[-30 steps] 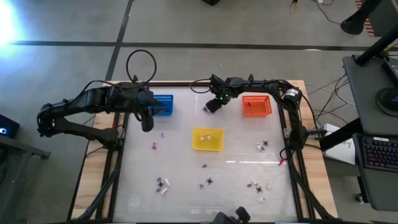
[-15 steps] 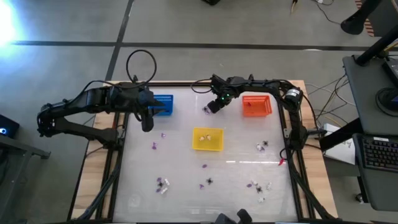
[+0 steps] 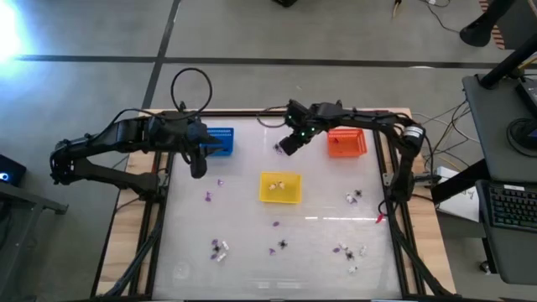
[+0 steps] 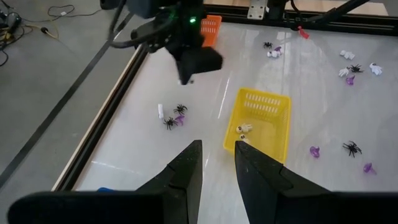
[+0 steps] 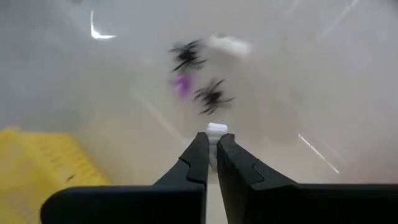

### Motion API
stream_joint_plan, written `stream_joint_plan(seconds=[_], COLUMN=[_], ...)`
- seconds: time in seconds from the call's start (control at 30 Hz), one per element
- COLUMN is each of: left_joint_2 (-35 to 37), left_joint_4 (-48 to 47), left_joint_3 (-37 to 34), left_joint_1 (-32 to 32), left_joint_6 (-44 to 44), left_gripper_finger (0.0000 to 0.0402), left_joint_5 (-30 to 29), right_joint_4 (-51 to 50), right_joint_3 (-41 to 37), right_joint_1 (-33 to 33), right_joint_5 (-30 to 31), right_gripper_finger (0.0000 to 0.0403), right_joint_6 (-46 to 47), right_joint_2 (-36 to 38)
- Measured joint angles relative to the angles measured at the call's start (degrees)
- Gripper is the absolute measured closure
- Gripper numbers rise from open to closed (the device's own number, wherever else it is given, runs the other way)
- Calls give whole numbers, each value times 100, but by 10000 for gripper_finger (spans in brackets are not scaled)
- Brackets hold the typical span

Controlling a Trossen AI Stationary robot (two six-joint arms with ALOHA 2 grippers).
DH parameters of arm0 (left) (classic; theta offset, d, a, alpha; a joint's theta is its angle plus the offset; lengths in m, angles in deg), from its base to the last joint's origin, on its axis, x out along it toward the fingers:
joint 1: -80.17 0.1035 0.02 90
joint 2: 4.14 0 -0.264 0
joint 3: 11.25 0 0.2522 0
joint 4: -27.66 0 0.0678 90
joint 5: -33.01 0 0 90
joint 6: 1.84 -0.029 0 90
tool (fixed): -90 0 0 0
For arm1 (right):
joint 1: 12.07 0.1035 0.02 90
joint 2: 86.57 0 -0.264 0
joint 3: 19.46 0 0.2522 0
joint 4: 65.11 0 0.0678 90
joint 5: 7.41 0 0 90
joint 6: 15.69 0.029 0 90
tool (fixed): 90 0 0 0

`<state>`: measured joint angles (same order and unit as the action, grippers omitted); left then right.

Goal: Sort Halloween decoration
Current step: Put the white skeleton toy into the yellow bin

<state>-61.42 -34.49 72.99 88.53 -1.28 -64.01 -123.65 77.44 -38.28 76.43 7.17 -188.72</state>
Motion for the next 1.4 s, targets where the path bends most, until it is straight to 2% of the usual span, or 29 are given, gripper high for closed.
stream_joint_plan(seconds=[0.4, 0.63, 1.07, 1.4], left_joint_2=[12, 20, 20, 20], left_joint_4=[-207, -245, -371, -481], left_joint_3=[0, 0, 0, 0], left_joint_1=[0, 0, 0, 0], left_joint_6=[-198, -302, -304, -452], left_gripper_finger=[324, 324, 324, 323], left_joint_5=[4, 14, 17, 21], right_joint_4=[-125, -75, 162, 201], right_joint_3=[0, 0, 0, 0], right_joint_1=[1317, 1867, 2204, 2233], right_joint_5=[-34, -34, -27, 327], right_gripper_finger=[391, 390, 390, 390], right_joint_6=[808, 1119, 1160, 1485], right_joint_2=[260, 260, -325, -426])
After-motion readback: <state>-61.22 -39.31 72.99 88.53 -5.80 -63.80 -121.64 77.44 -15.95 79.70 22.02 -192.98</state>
